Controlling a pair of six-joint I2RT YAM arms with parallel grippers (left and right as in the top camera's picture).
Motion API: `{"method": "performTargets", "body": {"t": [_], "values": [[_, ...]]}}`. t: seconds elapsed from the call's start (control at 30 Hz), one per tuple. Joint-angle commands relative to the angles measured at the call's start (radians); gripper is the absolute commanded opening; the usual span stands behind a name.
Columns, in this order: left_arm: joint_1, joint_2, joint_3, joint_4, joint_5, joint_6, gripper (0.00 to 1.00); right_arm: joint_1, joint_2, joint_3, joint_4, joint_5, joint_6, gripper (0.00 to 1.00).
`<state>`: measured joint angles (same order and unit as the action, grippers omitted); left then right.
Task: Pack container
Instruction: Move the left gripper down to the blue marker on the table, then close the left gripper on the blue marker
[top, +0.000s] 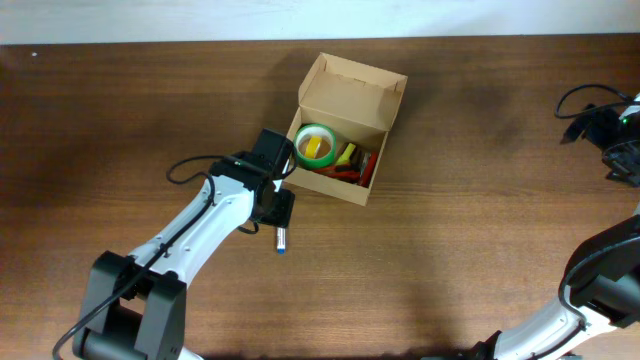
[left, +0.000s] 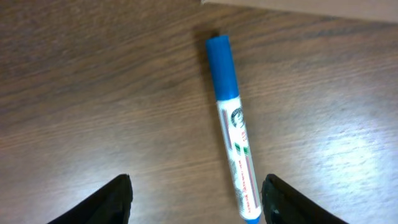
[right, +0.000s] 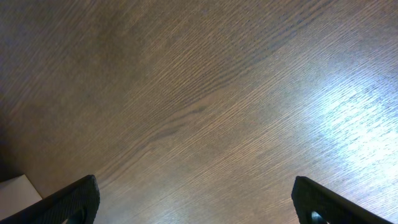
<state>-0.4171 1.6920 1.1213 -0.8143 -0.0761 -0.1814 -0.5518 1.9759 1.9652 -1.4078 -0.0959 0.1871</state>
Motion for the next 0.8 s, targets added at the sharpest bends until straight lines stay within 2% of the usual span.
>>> {"method": "performTargets", "body": {"t": [0.0,0.23,0.27,0.37,0.77], "values": [[-0.002,-0.027,-0.013,0.028,0.033,-0.043,0.66,0.001,0.009,-0.003,0.002,0.002,0.004,0.99],[-0.034,0.031,-0.013,0.093,0.036,-0.096,0.64,0.001,0.009,-0.003,0.002,0.002,0.004,1.0],[-0.04,0.042,-0.013,0.095,0.035,-0.118,0.61,0.001,0.009,-0.003,0.002,0.002,0.004,0.99],[-0.061,0.071,-0.013,0.093,0.036,-0.168,0.59,0.001,0.009,-0.003,0.002,0.002,0.004,0.99],[-0.093,0.094,-0.024,0.077,0.001,-0.234,0.56,0.001,0.009,-0.003,0.002,0.002,0.004,0.99]]}}
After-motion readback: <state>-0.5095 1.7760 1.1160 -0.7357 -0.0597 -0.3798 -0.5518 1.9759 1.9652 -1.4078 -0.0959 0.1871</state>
